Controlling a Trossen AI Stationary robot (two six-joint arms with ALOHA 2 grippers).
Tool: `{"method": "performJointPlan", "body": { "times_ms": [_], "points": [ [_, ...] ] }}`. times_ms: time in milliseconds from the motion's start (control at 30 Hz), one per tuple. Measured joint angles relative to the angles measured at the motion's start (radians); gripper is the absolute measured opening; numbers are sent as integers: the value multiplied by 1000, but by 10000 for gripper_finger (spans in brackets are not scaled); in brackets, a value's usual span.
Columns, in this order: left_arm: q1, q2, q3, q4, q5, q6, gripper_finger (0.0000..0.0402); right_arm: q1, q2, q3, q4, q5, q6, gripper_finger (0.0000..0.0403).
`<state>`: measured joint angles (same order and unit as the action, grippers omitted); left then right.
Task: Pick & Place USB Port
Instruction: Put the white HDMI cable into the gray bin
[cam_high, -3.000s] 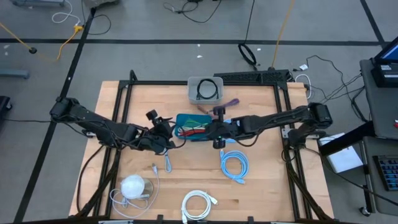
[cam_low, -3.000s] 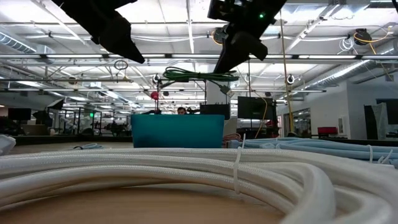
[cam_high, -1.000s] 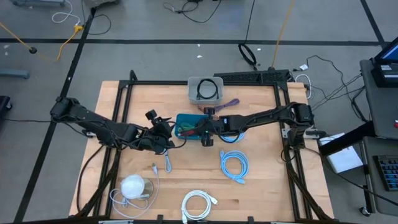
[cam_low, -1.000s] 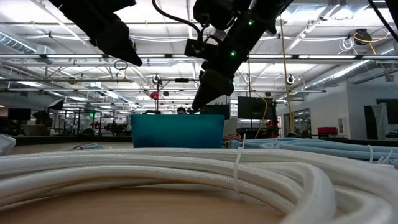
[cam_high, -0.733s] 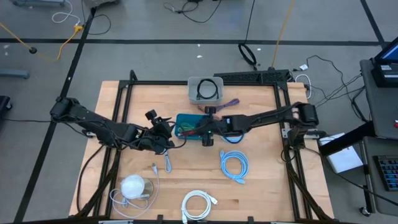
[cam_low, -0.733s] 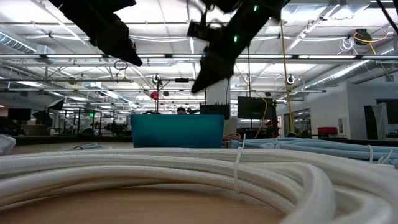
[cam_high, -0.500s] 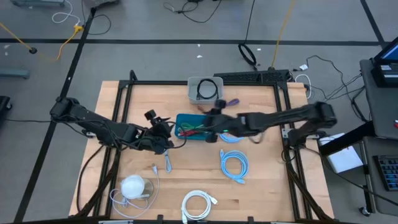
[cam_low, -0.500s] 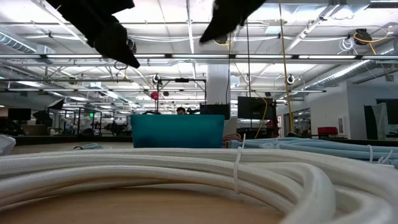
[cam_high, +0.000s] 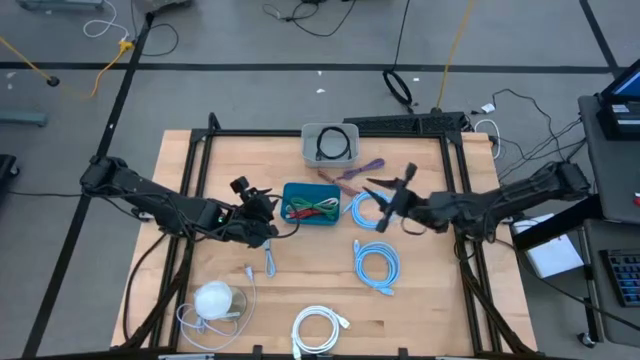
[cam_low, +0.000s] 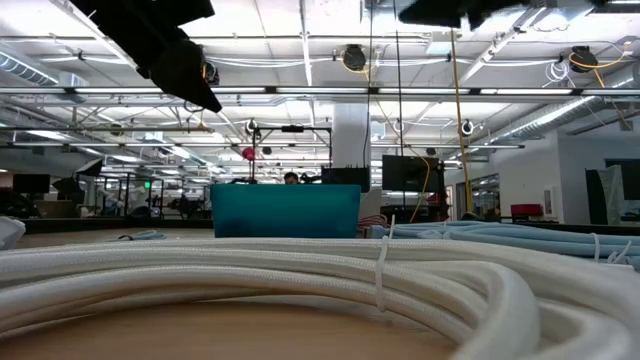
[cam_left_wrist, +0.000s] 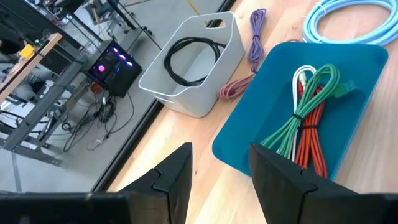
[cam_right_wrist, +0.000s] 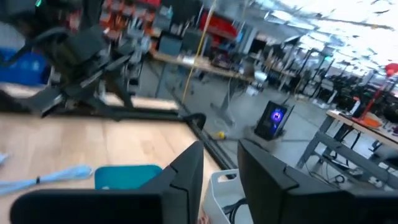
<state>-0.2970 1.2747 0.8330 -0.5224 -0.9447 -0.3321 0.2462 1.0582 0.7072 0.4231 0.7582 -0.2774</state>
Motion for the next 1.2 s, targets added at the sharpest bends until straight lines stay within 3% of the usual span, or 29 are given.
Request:
{"method": "performJointPlan", "body": {
  "times_ms": [233,433,833,1200],
  "points": [
    [11,0,0,1,-27,4,161,-1,-73,-264,254,4,-7,88],
    [32,0,0,2,-27,3,161,-3,-49,-319,244,4,-21,84],
    [35,0,0,2,-25,0,161,-2,-30,-303,-193,-57,177,84],
    [35,0,0,2,-26,1,161,-2,-25,-46,-739,-276,308,84]
  ]
}}
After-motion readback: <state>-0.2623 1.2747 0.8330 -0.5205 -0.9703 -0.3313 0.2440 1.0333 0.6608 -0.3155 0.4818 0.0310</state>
